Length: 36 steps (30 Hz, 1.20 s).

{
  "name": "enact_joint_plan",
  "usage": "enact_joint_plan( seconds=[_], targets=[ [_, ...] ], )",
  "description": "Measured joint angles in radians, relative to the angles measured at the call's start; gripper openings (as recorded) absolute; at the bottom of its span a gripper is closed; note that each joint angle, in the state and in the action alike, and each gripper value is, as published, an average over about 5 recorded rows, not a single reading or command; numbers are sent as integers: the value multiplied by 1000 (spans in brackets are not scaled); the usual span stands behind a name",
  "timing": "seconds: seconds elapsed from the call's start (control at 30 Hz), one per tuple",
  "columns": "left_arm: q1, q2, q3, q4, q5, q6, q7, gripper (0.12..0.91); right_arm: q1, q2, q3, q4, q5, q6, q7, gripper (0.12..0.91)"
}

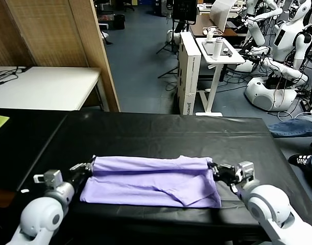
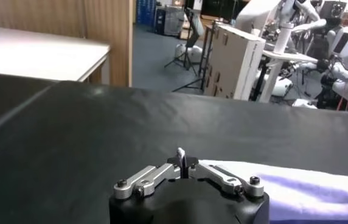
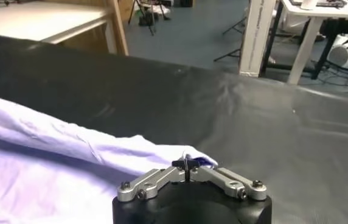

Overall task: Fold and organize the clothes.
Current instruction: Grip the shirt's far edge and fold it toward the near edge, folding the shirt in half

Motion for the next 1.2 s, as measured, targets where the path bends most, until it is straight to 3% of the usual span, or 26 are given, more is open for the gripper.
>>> enact_joint_plan(
  seconds=[0.63, 0.7, 0.77, 0.87, 1.07, 1.2],
  targets=[
    [136, -35, -53, -20, 24, -49, 17, 157, -94, 19, -8, 14, -22, 0, -3, 139],
    [145, -41, -55, -25, 25, -51, 9, 158, -97, 18, -5, 19, -21, 0, -4, 160],
    [154, -47, -59, -33, 24, -52, -5, 168, -103, 17, 2, 27, -20, 0, -5, 237],
    [169, -59, -67, -49, 22, -49, -32, 269, -116, 16, 17, 45, -15, 0, -7, 417],
    [204, -95, -86, -81, 25, -45, -72, 636, -119, 19, 60, 85, 22, 0, -7, 783],
    [204, -110, -109, -84, 10, -45, -88, 853, -88, 32, 84, 70, 38, 0, -1, 896]
  ],
)
